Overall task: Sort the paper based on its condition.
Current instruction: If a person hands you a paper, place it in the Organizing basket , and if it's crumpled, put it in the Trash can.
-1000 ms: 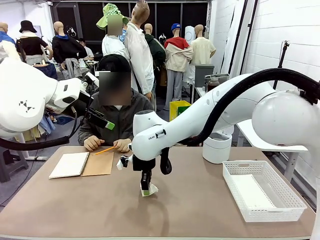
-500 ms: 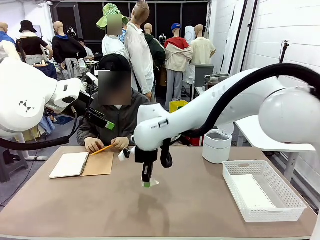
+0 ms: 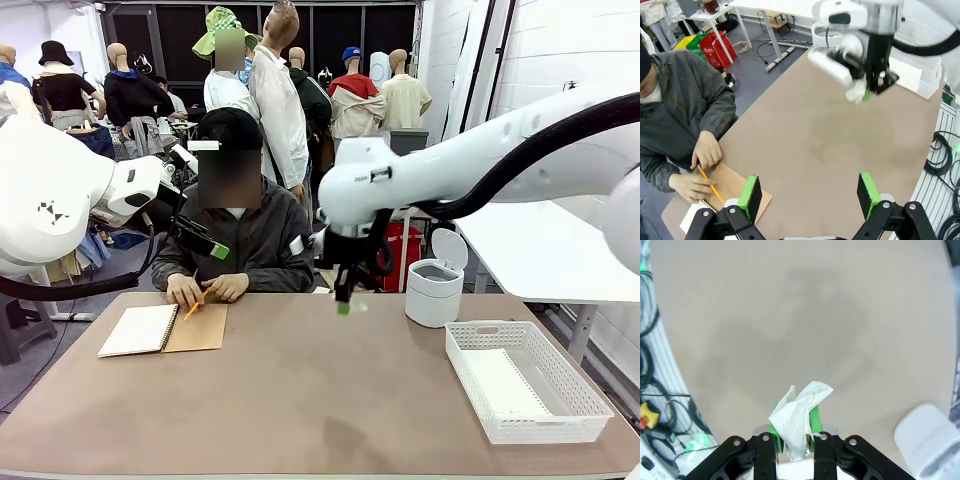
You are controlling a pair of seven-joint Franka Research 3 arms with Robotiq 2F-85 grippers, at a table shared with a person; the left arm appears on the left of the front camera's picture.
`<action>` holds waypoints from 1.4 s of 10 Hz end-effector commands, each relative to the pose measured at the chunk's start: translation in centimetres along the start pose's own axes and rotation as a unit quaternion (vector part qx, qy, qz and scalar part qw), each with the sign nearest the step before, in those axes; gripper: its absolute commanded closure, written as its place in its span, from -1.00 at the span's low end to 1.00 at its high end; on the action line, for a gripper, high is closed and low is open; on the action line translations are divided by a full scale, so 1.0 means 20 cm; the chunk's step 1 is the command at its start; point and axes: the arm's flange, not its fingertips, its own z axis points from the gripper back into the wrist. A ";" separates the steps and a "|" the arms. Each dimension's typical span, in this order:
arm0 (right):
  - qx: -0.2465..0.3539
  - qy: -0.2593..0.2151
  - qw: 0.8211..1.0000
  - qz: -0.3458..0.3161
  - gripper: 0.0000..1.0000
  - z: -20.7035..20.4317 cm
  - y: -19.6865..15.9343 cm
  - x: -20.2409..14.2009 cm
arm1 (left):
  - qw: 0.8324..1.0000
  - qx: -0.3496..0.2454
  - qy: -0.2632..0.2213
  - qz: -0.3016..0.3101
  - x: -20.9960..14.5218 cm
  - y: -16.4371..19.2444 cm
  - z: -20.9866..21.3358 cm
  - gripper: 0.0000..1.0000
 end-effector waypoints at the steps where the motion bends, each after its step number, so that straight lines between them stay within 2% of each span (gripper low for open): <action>1: -0.044 0.037 0.996 -0.063 0.51 0.04 -0.08 -0.06 | 1.000 -0.004 0.001 0.005 -0.01 0.00 0.00 -1.00; 3: -0.060 0.048 0.992 -0.100 0.51 0.11 -0.19 -0.12 | 1.000 -0.004 0.001 0.005 -0.01 0.00 0.00 -1.00; 4: -0.071 0.039 0.990 -0.112 0.51 0.13 -0.18 -0.13 | 1.000 -0.004 0.001 0.005 -0.01 0.00 0.00 -1.00; 5: -0.058 0.029 0.995 -0.074 0.51 0.12 -0.18 -0.16 | 1.000 -0.004 0.001 0.005 -0.01 0.00 0.00 -1.00; 9: -0.065 0.032 0.994 -0.084 0.51 0.13 -0.18 -0.15 | 1.000 -0.004 0.001 0.005 -0.01 0.00 0.00 -1.00; 10: -0.130 0.035 0.983 -0.121 0.51 0.10 -0.20 -0.13 | 1.000 -0.004 0.001 0.005 -0.01 0.00 0.00 -1.00; 11: -0.159 0.039 0.975 -0.149 0.51 0.11 -0.26 -0.14 | 1.000 -0.004 0.001 0.005 -0.01 0.00 0.00 -1.00; 14: -0.204 0.062 0.954 -0.210 0.51 0.13 -0.48 -0.19 | 1.000 -0.004 0.001 0.005 -0.01 0.00 0.00 -1.00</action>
